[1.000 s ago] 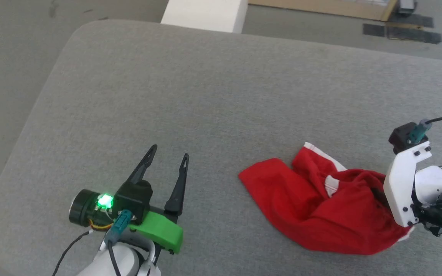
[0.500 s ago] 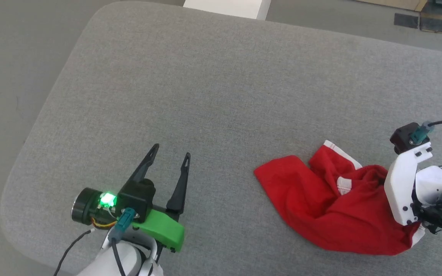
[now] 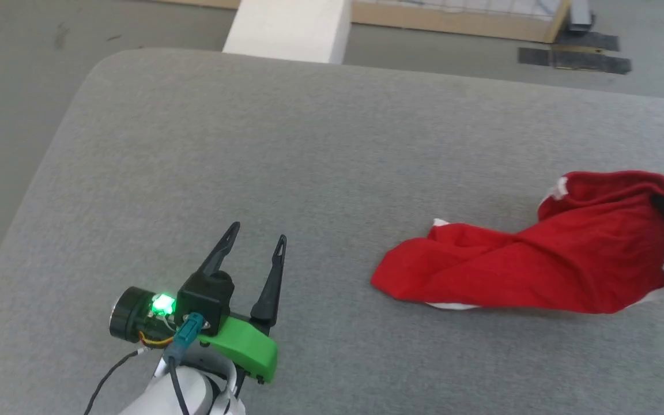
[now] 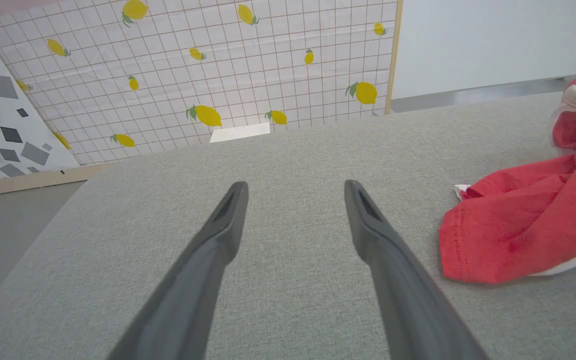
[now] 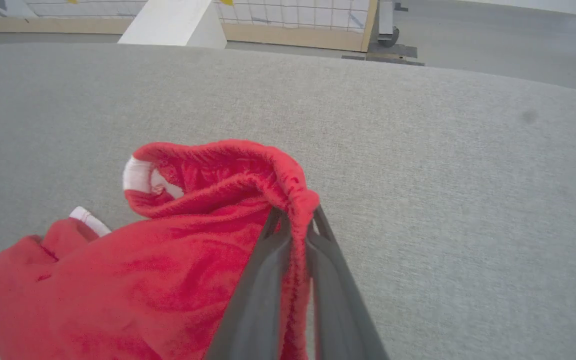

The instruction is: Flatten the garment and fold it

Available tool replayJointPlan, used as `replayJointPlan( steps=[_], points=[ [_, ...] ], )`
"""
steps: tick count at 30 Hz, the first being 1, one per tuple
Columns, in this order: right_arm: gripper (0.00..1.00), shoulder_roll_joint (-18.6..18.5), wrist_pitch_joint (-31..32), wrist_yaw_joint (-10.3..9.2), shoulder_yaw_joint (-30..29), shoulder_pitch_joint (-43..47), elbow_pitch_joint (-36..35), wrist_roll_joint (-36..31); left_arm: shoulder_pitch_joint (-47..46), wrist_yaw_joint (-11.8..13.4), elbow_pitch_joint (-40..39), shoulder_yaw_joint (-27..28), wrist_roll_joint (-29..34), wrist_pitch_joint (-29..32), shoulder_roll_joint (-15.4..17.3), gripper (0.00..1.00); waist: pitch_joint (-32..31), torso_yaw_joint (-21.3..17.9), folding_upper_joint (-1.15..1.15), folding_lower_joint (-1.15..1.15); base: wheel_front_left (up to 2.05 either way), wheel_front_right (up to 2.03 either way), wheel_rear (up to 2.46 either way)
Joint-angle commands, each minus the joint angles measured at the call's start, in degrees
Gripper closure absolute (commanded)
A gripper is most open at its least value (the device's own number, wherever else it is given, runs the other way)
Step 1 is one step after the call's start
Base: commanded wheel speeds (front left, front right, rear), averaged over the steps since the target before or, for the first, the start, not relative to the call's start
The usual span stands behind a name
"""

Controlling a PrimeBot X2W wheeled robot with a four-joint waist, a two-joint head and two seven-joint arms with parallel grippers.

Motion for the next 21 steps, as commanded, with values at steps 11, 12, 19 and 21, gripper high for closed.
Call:
replayJointPlan(
  steps=[11,12,19,21],
  points=[
    [0.0,8.7,-0.6,-0.08,-8.1,8.6,3.6,-8.6,0.2,0.3,-0.1,0.4,-1.7,0.3,-0.5,0.0,-1.0,-3.4,0.0,0.0,0.0,0.0,0.0],
    [0.0,9.2,-1.5,-0.08,-8.2,8.5,3.1,-8.6,0.1,0.4,-0.1,0.6,-1.8,0.2,-0.5,0.0,-1.1,-3.6,0.0,0.0,0.0,0.0,0.0],
    [0.0,9.1,-9.9,-0.08,-4.0,7.4,-3.7,-6.7,0.3,0.7,-0.2,1.3,-2.7,0.2,-0.2,0.0,-2.9,-4.6,0.0,0.0,0.0,0.0,0.0],
    [0.0,8.9,-12.1,-0.08,-2.3,7.8,-6.0,-4.9,0.5,1.0,-0.4,1.7,-3.2,0.2,-0.2,0.0,-3.5,-4.9,0.0,0.0,0.0,0.0,0.0]
  ],
)
